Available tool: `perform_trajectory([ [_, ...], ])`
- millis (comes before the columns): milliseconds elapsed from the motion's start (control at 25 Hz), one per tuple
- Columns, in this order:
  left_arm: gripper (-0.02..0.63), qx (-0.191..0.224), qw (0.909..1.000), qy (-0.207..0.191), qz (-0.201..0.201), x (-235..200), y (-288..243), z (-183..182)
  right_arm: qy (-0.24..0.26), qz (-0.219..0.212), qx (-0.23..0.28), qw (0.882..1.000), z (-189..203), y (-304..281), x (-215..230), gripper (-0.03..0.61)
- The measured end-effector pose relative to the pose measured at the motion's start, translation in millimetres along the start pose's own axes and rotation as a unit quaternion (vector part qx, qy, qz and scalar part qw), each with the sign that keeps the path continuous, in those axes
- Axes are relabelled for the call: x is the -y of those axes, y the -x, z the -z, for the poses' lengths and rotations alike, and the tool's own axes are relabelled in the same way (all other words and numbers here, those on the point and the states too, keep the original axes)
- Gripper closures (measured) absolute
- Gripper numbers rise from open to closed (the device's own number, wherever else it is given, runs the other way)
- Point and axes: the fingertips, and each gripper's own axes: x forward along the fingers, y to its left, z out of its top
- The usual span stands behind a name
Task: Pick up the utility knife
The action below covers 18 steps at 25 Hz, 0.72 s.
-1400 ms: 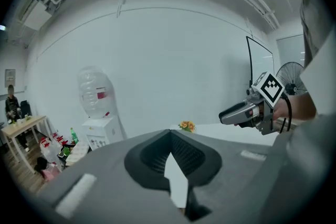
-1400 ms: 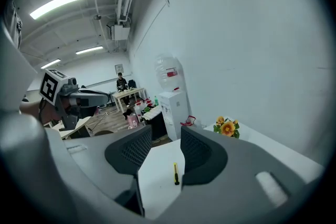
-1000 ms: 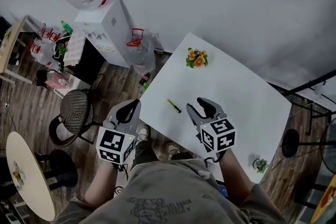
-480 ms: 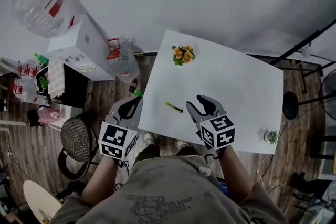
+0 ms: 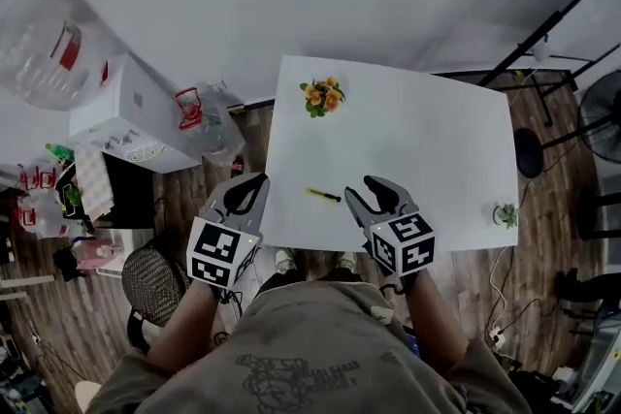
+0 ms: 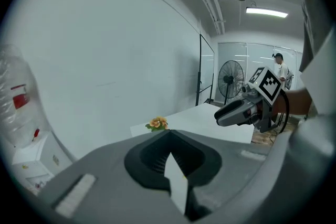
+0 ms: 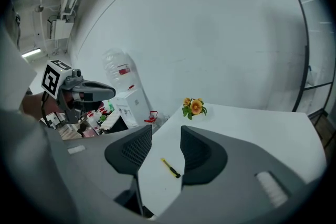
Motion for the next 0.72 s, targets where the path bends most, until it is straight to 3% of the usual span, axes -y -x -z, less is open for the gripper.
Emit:
perform_trajectory([
  [160,0.613,0.01,0.9999,0.005,0.0,1,-2,-3,0.036,0.012,-0.012,0.999,1,0,2,0.39],
  [320,0.613,-0.007,0.9999,0.009,0.002,3,-6,9,0.057,-0.001,-0.028,0.998,4,-8,5,0.39],
  [720,0.613,-0.039,0.9987,0.03,-0.007,1,-18,44,0.098,-0.075,-0.129,0.984,51,-64,-10,0.39],
])
